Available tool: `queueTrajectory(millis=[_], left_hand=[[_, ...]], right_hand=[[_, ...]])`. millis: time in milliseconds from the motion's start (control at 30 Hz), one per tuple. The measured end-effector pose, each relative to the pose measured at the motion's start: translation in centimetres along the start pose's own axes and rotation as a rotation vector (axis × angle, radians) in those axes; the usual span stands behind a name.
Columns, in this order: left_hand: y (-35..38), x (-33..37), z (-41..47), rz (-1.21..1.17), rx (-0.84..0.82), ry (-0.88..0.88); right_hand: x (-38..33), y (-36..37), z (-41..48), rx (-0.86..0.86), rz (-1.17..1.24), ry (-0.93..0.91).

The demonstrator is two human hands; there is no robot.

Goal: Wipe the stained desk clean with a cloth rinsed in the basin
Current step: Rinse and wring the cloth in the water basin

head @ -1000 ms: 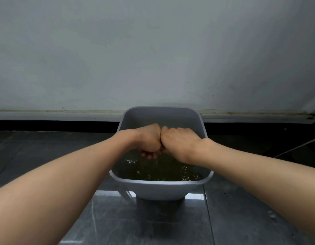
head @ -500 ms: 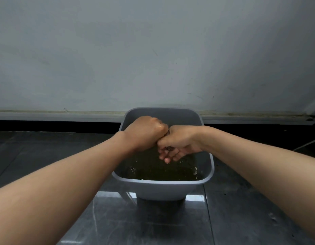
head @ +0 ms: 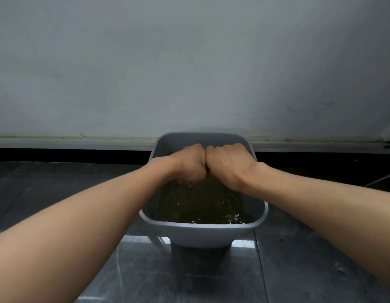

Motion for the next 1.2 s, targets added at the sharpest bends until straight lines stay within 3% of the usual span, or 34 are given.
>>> queueTrajectory(millis=[167,233,300,367,433,533,667,967,1200], left_hand=[[0.1,-0.5,-0.4,-0.242,-0.214,-0.012],[0.6,-1.3,-0.6,-0.344,-0.306,-0.043],[1.0,-2.4,-0.8,-0.503,-0.317,-0.099],[0.3,-2.3,-1.1,-0.793,-0.223,-0.094],[-1.8,-1.4,-2.2,-1.084,-0.097,-0.076],[-6.3,0.9,-5.1,-1.373,0.055,-0.064],[-15.0,6.0,-10.4,-1.533,0.191,-0.063],[-35.1,27.0,-24.0,-1.485,-0.077,0.033],[-40.2,46.5,-32.0,-1.250,-0.330,0.249]], right_hand=[[-0.5,-1.8,-0.7,0.256,-0.086,-0.030],[-0.5,-1.0,0.1,0.186,-0.018,-0.026],[0.1,0.9,1.4,-0.060,0.187,0.042],[1.5,1.5,1.6,-0.217,0.484,0.147],[3.0,-0.4,0.6,-0.193,0.715,0.238],[4.8,-6.5,-1.9,-0.128,0.790,0.300],[8.0,-16.9,-6.1,-0.101,0.801,0.372],[19.8,-44.5,-21.6,0.047,0.808,0.593],[28.6,-53.4,-38.8,0.199,0.998,0.884]])
Point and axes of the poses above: each hand's wrist, its own z-axis towards the middle knuckle, its own y-axis out of the palm, x = y × z, the point moved 10 cm from there along z, towards the middle knuckle, and after that the axes turned 10 degrees about -x, right-handed, at the moved point
